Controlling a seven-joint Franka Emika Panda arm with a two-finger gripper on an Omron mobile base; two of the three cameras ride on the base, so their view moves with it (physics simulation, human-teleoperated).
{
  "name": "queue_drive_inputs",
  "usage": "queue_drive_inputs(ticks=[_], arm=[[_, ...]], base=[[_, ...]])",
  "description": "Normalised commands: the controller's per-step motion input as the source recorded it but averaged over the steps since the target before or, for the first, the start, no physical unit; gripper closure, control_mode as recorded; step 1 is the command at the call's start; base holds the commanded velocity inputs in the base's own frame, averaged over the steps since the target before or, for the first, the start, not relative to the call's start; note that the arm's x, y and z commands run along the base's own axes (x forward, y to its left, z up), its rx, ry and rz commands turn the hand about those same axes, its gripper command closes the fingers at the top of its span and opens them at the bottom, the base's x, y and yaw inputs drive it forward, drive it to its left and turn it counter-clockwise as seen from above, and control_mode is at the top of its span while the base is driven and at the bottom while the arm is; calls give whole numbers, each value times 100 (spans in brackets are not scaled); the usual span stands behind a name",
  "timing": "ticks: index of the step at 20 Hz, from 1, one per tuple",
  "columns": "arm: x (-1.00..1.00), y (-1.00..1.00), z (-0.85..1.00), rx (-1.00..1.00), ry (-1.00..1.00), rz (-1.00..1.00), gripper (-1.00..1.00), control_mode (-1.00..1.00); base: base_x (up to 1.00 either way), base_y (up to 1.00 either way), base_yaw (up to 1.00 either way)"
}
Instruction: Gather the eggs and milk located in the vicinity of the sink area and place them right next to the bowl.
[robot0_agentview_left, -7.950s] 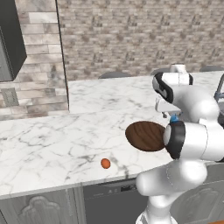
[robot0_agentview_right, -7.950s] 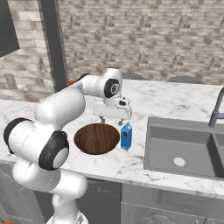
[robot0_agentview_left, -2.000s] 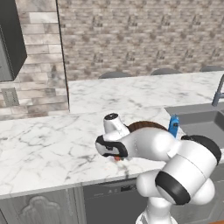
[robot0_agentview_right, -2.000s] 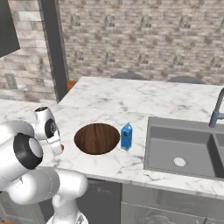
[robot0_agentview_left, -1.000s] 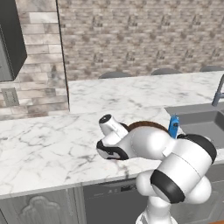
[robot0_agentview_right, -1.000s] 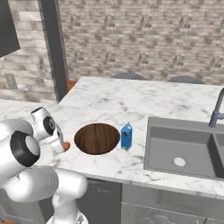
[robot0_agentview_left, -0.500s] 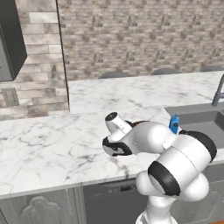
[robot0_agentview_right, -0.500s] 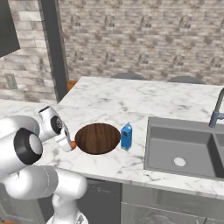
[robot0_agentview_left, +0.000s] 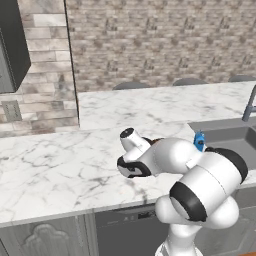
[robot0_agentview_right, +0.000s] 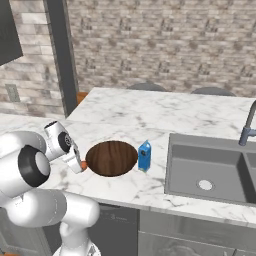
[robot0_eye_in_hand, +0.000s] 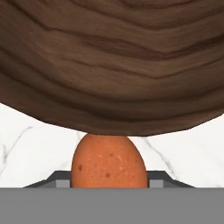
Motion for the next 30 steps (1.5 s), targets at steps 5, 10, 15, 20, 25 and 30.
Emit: queue_drive_inputs(ticks=[5, 10, 15, 20, 25, 30], arm=[[0, 0, 0, 0, 0, 0, -100, -100], [0, 0, 0, 0, 0, 0, -100, -100], [0, 0, 0, 0, 0, 0, -100, -100], [0, 2, 1, 0, 0, 0, -100, -100], [-8, 3, 25, 0, 0, 0, -100, -100], [-60, -9, 57, 3, 1, 2, -100, -100]], base=[[0, 0, 0], [0, 0, 0], [0, 0, 0], [0, 0, 0], [0, 0, 0], [0, 0, 0]])
